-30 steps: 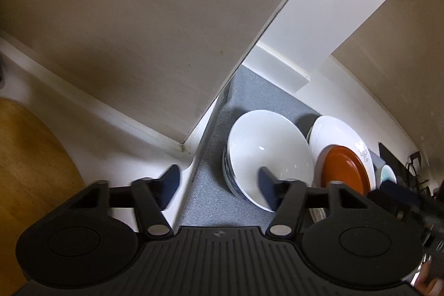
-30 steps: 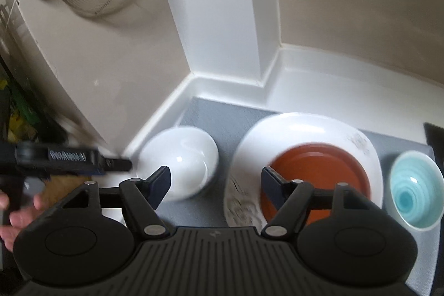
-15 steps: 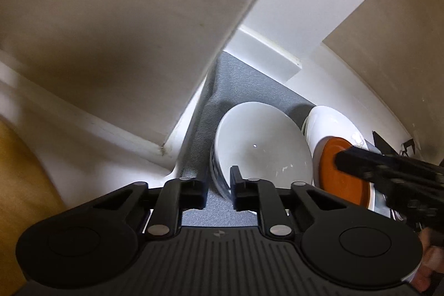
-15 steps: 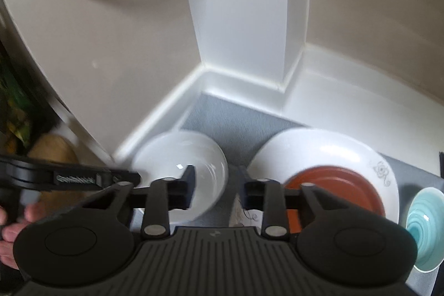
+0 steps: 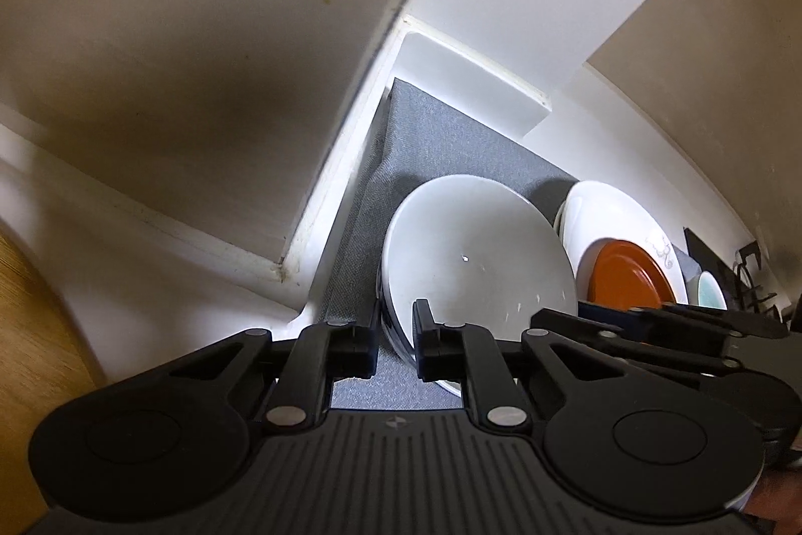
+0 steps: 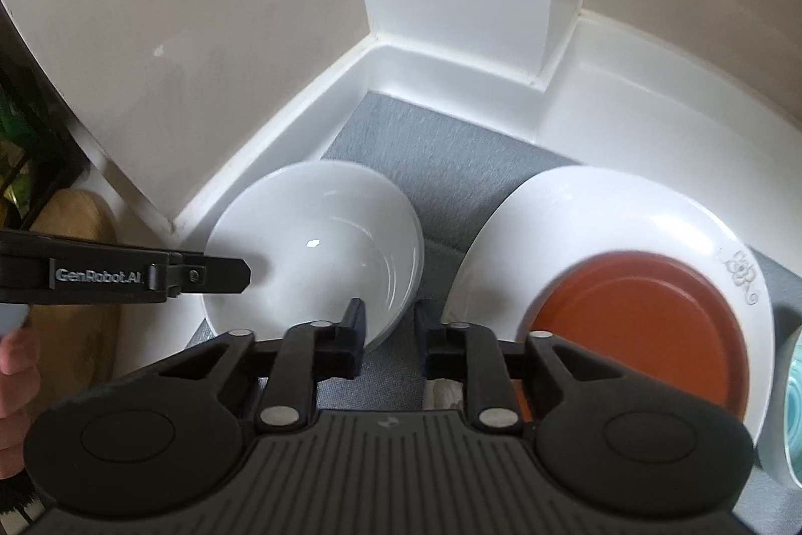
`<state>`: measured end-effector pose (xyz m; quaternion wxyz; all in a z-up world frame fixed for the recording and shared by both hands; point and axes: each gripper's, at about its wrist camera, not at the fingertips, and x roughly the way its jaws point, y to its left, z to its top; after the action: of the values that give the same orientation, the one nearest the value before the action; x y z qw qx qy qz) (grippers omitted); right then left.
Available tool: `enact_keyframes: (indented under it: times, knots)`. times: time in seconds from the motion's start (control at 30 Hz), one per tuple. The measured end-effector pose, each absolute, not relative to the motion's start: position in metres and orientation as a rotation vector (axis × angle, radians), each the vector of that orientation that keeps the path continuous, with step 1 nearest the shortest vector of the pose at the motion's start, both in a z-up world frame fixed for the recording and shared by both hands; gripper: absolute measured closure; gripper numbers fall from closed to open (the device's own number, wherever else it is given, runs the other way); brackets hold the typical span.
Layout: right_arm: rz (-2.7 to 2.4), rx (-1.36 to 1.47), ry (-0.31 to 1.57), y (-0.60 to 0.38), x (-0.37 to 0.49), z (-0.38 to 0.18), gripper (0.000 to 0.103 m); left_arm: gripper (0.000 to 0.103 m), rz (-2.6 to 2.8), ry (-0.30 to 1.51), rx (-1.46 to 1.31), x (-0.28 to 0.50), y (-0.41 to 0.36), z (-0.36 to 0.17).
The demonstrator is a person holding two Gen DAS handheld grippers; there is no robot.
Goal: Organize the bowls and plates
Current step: 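Move the right gripper to the rim of the white blue-rimmed bowl, then close the right gripper on the white bowl rim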
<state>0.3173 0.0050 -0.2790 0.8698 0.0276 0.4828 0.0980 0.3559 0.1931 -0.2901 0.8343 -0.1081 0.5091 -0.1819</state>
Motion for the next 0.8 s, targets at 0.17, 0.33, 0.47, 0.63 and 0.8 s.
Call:
enact_keyframes:
  times: [0.17, 0.33, 0.47, 0.63, 0.8]
  knots:
    - [0.218, 0.037, 1.016, 0.01, 0.313, -0.278, 0.084, 0.089, -0.386, 1.096, -0.226, 0.353, 0.197, -0.288]
    - [0.243, 0.054, 1.042, 0.017, 0.3, -0.276, 0.084, 0.089, -0.376, 1.138, -0.235, 0.345, 0.206, -0.287]
    - [0.267, 0.059, 1.05, 0.021, 0.291, -0.277, 0.084, 0.089, -0.391, 1.149, -0.241, 0.341, 0.214, -0.291]
    - [0.262, 0.084, 1.054, 0.017, 0.295, -0.28, 0.084, 0.089, -0.393, 1.158, -0.255, 0.347, 0.216, -0.293]
    - [0.267, 0.09, 1.064, 0.019, 0.301, -0.288, 0.084, 0.079, -0.362, 1.187, -0.242, 0.354, 0.21, -0.307]
